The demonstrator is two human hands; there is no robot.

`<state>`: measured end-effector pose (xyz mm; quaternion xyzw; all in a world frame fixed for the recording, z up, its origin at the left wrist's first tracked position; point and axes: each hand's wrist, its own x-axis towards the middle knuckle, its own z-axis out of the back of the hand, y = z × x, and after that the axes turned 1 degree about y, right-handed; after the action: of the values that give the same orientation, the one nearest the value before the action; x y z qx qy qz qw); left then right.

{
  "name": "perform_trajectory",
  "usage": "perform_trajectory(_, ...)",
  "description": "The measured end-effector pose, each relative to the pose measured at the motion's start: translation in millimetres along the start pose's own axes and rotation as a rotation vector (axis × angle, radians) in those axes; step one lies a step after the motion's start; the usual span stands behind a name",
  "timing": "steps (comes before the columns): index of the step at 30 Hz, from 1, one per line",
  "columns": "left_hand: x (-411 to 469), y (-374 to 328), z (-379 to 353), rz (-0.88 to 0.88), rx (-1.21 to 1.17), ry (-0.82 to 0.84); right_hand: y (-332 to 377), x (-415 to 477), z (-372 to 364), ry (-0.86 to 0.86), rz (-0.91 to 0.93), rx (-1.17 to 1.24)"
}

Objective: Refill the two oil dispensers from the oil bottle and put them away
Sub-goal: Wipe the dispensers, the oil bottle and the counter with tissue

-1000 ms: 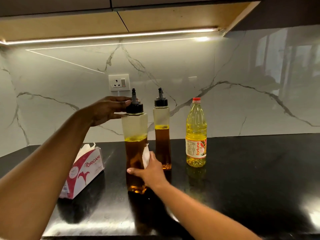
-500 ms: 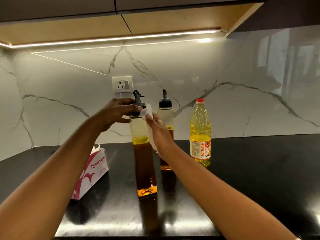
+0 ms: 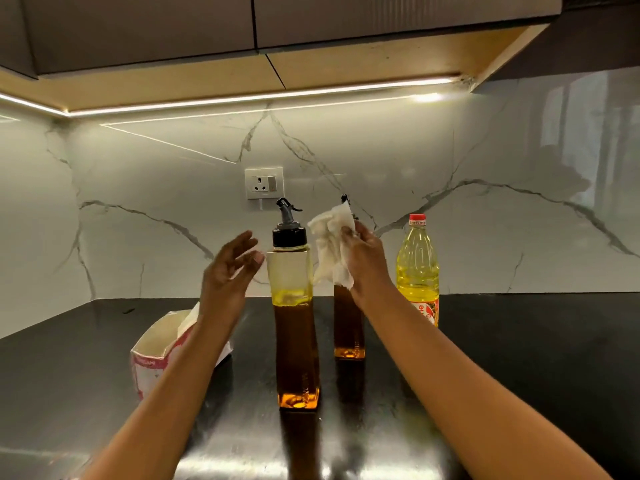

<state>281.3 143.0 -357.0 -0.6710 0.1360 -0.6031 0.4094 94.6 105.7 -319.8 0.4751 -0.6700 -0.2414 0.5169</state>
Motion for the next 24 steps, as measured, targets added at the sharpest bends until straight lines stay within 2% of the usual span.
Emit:
perform_trajectory(2, 4.7, -17.2, 6.3, -0.1, 0.122, -0.112, 1.0, 4.9, -1.2, 0.053, 0.024, -0.201)
perform_trajectory(3, 11.9, -30.3, 9.1, -0.121, 0.188, -0.118, 0.5, 6.3, -3.0, 0.097, 0.014, -0.291)
perform_trajectory(6, 42.0, -67.5, 11.0, -0.128, 0.465, 0.052, 0.3, 4.8, -9.9, 0.277, -0.074, -0.372)
perform_trajectory(8, 56.2, -78.6, 4.4, -0.12, 0.578, 0.158, 0.6, 1.1, -12.3, 0.362, -0.048, -0.368)
perform_trajectory(15, 73.7, -71.3, -15.3, -0.05, 0.513, 0.189, -2.2, -10.1, -5.5, 0.389, 0.075, -0.496)
perform_trajectory(19, 82.3, -72.2, -17.0, 0.028, 0.384, 0.307, 0.7, -12.9, -7.4, 0.526, 0.038, -0.621)
perform_trajectory(24, 93.3, -71.3, -11.9, 0.053, 0.33, 0.504, -0.3, -9.3, -15.5, 0.498, 0.052, -0.754)
